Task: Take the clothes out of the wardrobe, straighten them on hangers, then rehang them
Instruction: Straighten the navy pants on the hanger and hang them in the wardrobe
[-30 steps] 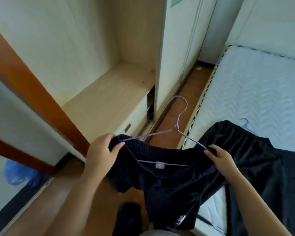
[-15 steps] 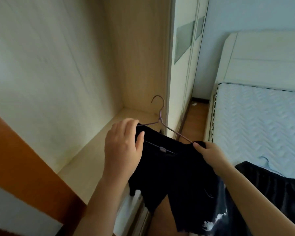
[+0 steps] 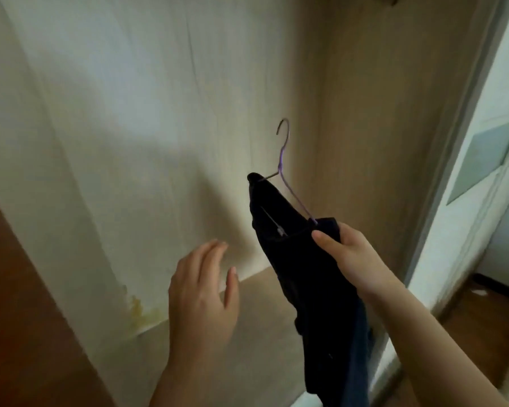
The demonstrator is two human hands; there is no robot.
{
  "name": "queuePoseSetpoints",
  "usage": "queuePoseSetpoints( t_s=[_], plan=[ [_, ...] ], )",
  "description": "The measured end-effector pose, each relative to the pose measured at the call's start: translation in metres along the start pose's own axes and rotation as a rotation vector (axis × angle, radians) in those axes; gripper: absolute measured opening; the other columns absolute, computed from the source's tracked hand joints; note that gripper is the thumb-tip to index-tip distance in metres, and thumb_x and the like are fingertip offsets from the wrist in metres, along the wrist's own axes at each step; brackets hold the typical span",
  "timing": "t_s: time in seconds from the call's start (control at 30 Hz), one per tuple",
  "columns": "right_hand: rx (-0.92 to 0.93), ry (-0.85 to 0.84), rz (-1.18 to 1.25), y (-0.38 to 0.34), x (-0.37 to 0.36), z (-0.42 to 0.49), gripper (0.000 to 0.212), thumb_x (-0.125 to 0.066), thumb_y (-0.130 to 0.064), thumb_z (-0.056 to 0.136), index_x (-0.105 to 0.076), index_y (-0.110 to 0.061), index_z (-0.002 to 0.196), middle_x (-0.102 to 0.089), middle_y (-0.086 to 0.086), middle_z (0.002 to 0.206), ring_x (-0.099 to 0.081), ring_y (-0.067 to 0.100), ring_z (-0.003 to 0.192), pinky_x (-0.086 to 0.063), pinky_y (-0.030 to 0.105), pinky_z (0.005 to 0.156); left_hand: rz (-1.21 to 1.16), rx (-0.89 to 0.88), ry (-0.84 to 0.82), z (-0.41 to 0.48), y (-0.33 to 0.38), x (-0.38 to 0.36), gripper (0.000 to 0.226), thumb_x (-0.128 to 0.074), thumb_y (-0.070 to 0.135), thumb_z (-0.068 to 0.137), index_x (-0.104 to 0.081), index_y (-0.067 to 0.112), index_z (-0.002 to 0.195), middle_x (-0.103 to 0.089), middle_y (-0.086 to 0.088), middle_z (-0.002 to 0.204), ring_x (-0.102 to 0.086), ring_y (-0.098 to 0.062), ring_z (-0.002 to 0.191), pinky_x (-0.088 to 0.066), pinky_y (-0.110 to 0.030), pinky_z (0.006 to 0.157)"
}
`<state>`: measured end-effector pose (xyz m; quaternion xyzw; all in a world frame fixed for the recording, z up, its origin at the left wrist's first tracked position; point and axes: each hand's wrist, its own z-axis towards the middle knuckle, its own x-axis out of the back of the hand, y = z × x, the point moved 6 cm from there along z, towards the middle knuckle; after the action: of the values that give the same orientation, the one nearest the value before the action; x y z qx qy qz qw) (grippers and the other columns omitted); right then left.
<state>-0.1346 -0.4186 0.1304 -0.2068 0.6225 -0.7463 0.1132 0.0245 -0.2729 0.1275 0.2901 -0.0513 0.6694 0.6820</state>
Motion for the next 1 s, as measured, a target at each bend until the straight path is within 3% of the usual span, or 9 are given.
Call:
queuePoseSetpoints(
  t_s=[0.07, 0.17, 0.27, 0.43, 0.67, 0.87, 1.0],
  plan=[
    [0.057, -0.078, 0.041, -0.019, -0.003, 0.025, 0.013, -0.053, -0.015, 0.091, -0.059, -0.009, 0.099, -0.068, 0.012, 0.089, -0.068, 0.029, 0.083, -0.055, 0.036, 0.071, 0.056, 0.04, 0.066, 0.02, 0.0, 0.007, 0.036, -0.042, 0.026, 0.084, -0.056, 0.008, 0.112, -0.063, -0.012, 0.109, -0.045, -0.016, 0.103, -0.039, -0.025, 0.087],
    [0.125, -0.191, 0.153, -0.045, -0.012, 0.052, 0.007, -0.053, -0.01, 0.089, -0.06, -0.011, 0.09, -0.069, 0.001, 0.074, -0.069, 0.013, 0.065, -0.053, 0.022, 0.055, 0.188, 0.065, 0.126, 0.047, 0.0, 0.028, 0.035, -0.042, 0.025, 0.085, -0.053, 0.01, 0.114, -0.062, -0.013, 0.112, -0.045, -0.018, 0.104, -0.034, -0.028, 0.088],
    [0.185, -0.28, 0.238, -0.071, -0.028, 0.073, 0.008, -0.053, -0.008, 0.089, -0.061, -0.007, 0.091, -0.068, 0.002, 0.071, -0.068, 0.011, 0.059, -0.051, 0.019, 0.049, 0.334, 0.088, 0.174, 0.066, 0.008, 0.066, 0.04, -0.04, 0.027, 0.085, -0.055, 0.008, 0.116, -0.061, -0.014, 0.113, -0.044, -0.019, 0.105, -0.032, -0.029, 0.089],
    [0.275, -0.388, 0.352, -0.113, -0.068, 0.08, 0.012, -0.052, -0.009, 0.09, -0.062, -0.013, 0.085, -0.069, -0.001, 0.067, -0.067, 0.01, 0.057, -0.052, 0.02, 0.049, 0.515, -0.04, 0.258, 0.083, 0.057, 0.137, 0.038, -0.043, 0.028, 0.087, -0.056, 0.01, 0.118, -0.061, -0.009, 0.116, -0.046, -0.016, 0.109, -0.031, -0.023, 0.093],
    [0.363, -0.407, 0.507, -0.165, -0.101, 0.055, 0.015, -0.051, -0.01, 0.091, -0.061, -0.012, 0.08, -0.069, 0.002, 0.068, -0.067, 0.014, 0.061, -0.052, 0.02, 0.05, 0.713, -0.291, 0.372, 0.104, 0.111, 0.201, 0.029, -0.052, 0.019, 0.085, -0.062, 0.009, 0.11, -0.063, -0.011, 0.114, -0.051, -0.023, 0.109, -0.036, -0.031, 0.09],
    [0.477, -0.368, 0.492, -0.212, -0.123, 0.037, 0.012, -0.052, -0.012, 0.091, -0.059, -0.012, 0.081, -0.063, 0.008, 0.079, -0.061, 0.026, 0.077, -0.048, 0.033, 0.065, 0.808, -0.286, 0.526, 0.108, 0.108, 0.247, 0.03, -0.052, 0.018, 0.085, -0.062, 0.012, 0.113, -0.058, -0.014, 0.124, -0.045, -0.03, 0.121, -0.034, -0.04, 0.097],
    [0.515, -0.374, 0.483, -0.235, -0.148, 0.029, 0.01, -0.052, -0.013, 0.09, -0.06, -0.011, 0.084, -0.064, 0.01, 0.083, -0.062, 0.026, 0.079, -0.05, 0.035, 0.069, 0.746, -0.182, 0.554, 0.109, 0.09, 0.264, 0.042, -0.051, 0.023, 0.084, -0.053, 0.013, 0.124, -0.047, -0.014, 0.135, -0.038, -0.027, 0.122, -0.023, -0.027, 0.101]
  ],
)
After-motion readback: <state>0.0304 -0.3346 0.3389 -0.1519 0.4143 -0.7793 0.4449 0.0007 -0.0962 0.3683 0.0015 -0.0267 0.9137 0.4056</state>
